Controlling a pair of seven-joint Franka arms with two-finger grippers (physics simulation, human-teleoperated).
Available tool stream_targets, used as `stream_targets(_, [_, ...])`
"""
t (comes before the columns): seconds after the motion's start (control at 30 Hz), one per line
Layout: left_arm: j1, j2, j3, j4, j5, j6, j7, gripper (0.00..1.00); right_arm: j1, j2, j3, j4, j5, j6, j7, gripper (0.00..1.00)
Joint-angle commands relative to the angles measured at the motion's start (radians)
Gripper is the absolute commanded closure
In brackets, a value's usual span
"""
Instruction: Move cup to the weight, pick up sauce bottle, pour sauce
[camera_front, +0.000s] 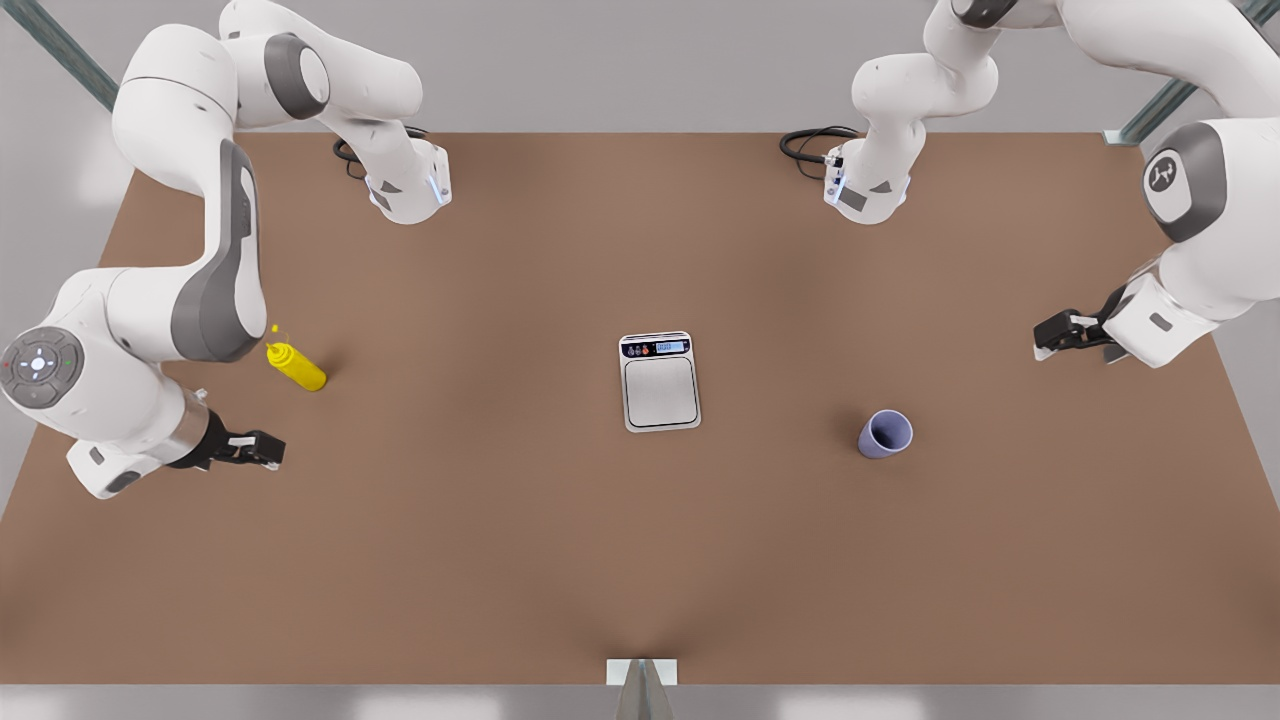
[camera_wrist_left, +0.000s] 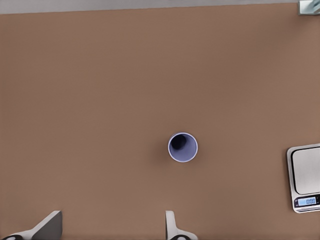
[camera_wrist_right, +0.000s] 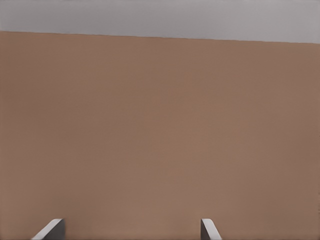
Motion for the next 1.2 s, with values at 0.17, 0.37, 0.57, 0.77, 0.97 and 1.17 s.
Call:
stream_targets(0.17, [-0.045,0.124,-0.006,-0.029,0.002,-0.003,-0.031,0.00,-0.087,-0.020,0.012,-0.011,0.130,-0.069,-0.181,0.00])
stream_targets(0.37, [-0.071,0.288,-0.005,-0.104,-0.001,0.209,-0.104,0.04,-0.271,-0.063,0.011,-0.002,0.422,-0.356,-0.326,0.00])
stream_targets(0.57, [-0.075,0.284,-0.008,-0.291,-0.017,0.376,-0.106,0.03,-0.381,-0.140,0.071,0.043,0.678,-0.525,-0.807,0.00])
stream_targets(0.77, [-0.078,0.324,-0.017,-0.291,-0.018,0.376,-0.104,0.02,-0.697,-0.028,0.064,-0.166,0.951,-0.637,-1.574,0.00])
stream_targets(0.97, [-0.077,0.365,-0.017,-0.291,-0.017,0.388,-0.104,0.02,-0.762,0.129,0.058,-0.413,0.944,-0.407,-2.091,0.00])
stream_targets(1.17, [-0.078,0.391,-0.026,-0.291,-0.017,0.390,-0.104,0.24,-0.789,0.121,0.060,-0.594,0.947,-0.288,-2.249,0.00])
